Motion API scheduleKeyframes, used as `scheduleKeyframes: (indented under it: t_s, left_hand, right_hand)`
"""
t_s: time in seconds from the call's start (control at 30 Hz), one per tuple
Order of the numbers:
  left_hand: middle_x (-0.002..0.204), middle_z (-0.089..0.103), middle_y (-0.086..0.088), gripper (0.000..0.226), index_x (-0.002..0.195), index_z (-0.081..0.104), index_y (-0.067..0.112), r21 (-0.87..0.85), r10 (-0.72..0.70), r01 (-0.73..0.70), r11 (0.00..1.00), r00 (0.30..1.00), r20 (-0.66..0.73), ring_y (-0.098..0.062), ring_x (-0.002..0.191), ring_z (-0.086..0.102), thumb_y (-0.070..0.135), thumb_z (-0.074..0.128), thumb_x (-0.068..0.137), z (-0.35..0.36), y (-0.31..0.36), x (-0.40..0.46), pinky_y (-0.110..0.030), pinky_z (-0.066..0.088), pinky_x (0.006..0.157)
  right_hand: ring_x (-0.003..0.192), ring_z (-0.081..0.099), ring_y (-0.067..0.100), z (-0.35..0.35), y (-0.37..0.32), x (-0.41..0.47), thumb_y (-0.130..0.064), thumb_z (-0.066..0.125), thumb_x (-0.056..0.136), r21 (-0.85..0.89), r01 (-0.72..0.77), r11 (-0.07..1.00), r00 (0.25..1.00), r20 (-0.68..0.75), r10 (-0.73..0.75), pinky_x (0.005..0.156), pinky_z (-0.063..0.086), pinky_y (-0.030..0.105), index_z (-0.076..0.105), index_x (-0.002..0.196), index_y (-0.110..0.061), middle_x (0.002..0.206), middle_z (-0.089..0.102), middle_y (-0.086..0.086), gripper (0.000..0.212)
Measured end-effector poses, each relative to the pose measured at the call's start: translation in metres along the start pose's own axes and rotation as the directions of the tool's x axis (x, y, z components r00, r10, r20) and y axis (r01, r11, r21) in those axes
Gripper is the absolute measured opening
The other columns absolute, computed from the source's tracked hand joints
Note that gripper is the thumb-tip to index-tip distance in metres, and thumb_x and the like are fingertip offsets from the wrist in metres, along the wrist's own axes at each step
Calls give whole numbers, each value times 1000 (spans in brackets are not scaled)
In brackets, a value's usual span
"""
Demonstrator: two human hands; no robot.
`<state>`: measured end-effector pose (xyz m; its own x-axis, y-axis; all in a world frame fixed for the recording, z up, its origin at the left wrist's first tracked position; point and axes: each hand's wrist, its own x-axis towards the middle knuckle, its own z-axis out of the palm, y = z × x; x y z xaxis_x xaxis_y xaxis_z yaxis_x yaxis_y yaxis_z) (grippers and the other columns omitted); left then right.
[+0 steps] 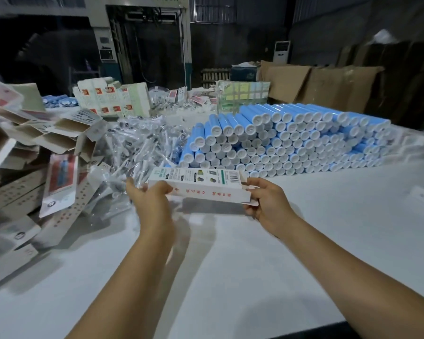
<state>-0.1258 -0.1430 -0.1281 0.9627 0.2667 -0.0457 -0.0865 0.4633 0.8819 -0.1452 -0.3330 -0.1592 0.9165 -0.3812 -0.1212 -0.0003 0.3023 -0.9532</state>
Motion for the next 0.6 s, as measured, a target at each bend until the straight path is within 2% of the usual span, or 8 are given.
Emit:
scheduleKeyframes:
  t_s: [0.03,0.07,0.1,0.17,0.23,0.37,0.5,0.6]
  left_hand:
    - [146,35,-8,83,149,21,23,261,247,-244,934,969,20,-26,129,40,-3,54,78,-6,1,3,-41,42,102]
    - [152,25,-5,88,149,16,26,475,466,-482,736,870,161,-26,139,25,3,61,77,-11,0,4,-46,26,113]
    - [154,21,-3,90,150,15,26,607,557,-647,462,744,369,-25,142,16,14,68,77,-14,-2,4,-47,12,117]
    - [158,13,2,95,151,9,28,674,368,-739,-21,621,692,-20,144,2,49,67,79,-11,-10,0,-47,-12,115]
    - [159,4,8,107,151,-6,29,659,113,-700,-274,657,745,-18,145,-10,74,54,74,-5,-21,-3,-51,-28,105]
    - [144,32,2,101,149,6,25,617,50,-685,-387,653,756,-24,140,16,78,48,74,-1,-24,-2,-62,-11,109]
    - [123,41,2,77,134,27,27,589,50,-744,-315,606,794,-22,118,39,68,57,77,0,-19,-1,-44,23,105]
    - [119,43,6,59,125,33,28,526,61,-753,-395,549,833,-21,110,41,64,53,82,-10,-13,5,-36,28,87]
  right_hand:
    - [40,44,16,0,0,0,13,44,82,-20,-2,1000,1000,-7,2,37,32,21,63,86,-12,75,71,14,31]
    - [40,43,16,0,0,-1,12,44,82,-49,-3,999,1000,-6,3,38,31,22,63,85,-13,77,71,15,31]
    - [40,42,17,0,0,-2,12,44,83,-81,-2,997,1000,1,2,39,31,22,63,86,-13,80,70,16,32]
    - [39,43,17,1,0,-4,12,42,84,-126,12,992,999,33,-8,39,32,22,64,86,-13,84,68,17,33]
    - [39,47,17,2,0,-6,12,42,86,-137,28,990,997,76,-18,38,33,22,64,87,-12,84,69,14,33]
    - [38,45,16,0,0,-7,11,42,87,-137,33,990,992,125,-16,37,33,21,64,89,-12,79,71,12,32]
    - [45,49,15,0,1,-8,5,48,87,-262,99,960,993,86,-79,38,36,20,66,88,-16,75,66,10,28]
    - [59,51,12,1,-11,-4,-1,53,88,-362,227,904,963,-54,-264,47,42,23,68,90,-15,74,61,0,21]
